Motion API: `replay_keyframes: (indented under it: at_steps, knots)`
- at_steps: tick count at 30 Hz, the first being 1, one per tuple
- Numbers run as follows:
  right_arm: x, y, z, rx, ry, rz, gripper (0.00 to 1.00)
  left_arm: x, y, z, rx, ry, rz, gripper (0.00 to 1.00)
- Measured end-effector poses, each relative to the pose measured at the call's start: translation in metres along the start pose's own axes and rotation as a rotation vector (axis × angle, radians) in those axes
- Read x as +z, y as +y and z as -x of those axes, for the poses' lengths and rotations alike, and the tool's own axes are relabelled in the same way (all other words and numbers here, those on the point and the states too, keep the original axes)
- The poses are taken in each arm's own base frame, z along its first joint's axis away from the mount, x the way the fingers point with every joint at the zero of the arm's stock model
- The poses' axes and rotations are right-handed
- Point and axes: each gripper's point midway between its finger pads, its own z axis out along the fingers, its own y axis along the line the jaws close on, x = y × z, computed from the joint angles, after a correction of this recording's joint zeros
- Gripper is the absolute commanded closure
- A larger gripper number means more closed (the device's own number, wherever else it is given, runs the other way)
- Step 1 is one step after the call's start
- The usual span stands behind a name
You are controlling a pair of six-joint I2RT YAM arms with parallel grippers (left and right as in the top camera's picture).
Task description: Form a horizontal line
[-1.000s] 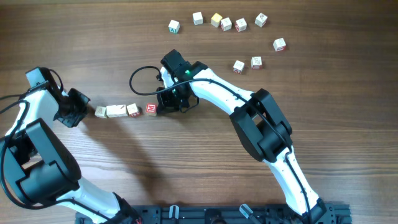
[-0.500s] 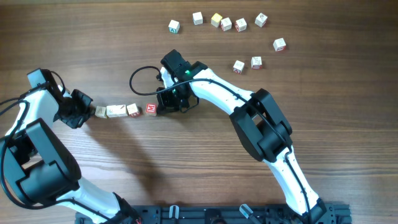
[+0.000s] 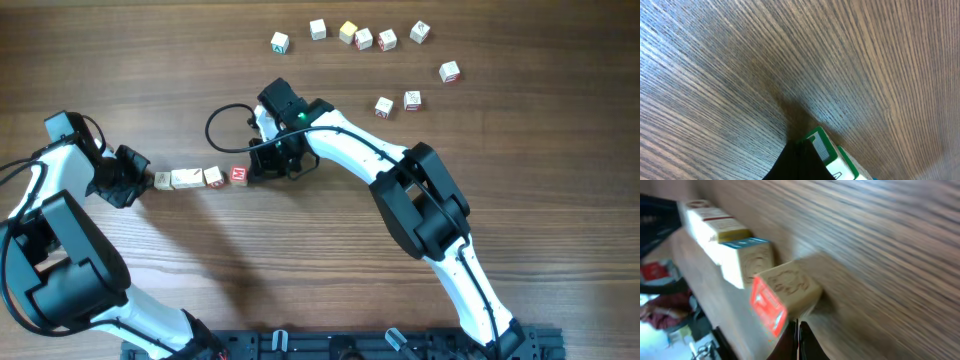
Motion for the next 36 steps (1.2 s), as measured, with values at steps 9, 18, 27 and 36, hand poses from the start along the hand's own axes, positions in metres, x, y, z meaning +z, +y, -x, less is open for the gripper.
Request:
replay_keyframes:
  at_steps: [9,18,27,36]
  knots:
    - [0.000,0.012,0.001,-0.022,0.008,0.061,0.96,0.000,0.003,-0.006,-0.008,0.026,0.013,0.96]
    - [-0.005,0.002,-0.003,0.024,0.027,0.042,0.96,0.000,0.004,-0.008,-0.010,0.032,0.016,0.96]
    - [-0.005,-0.029,0.006,0.060,-0.045,-0.134,0.95,0.000,0.004,-0.008,-0.010,0.033,0.014,0.96]
    - [0.002,-0.018,0.008,0.069,-0.065,-0.122,0.96,0.000,0.004,-0.008,-0.010,0.032,0.014,0.96]
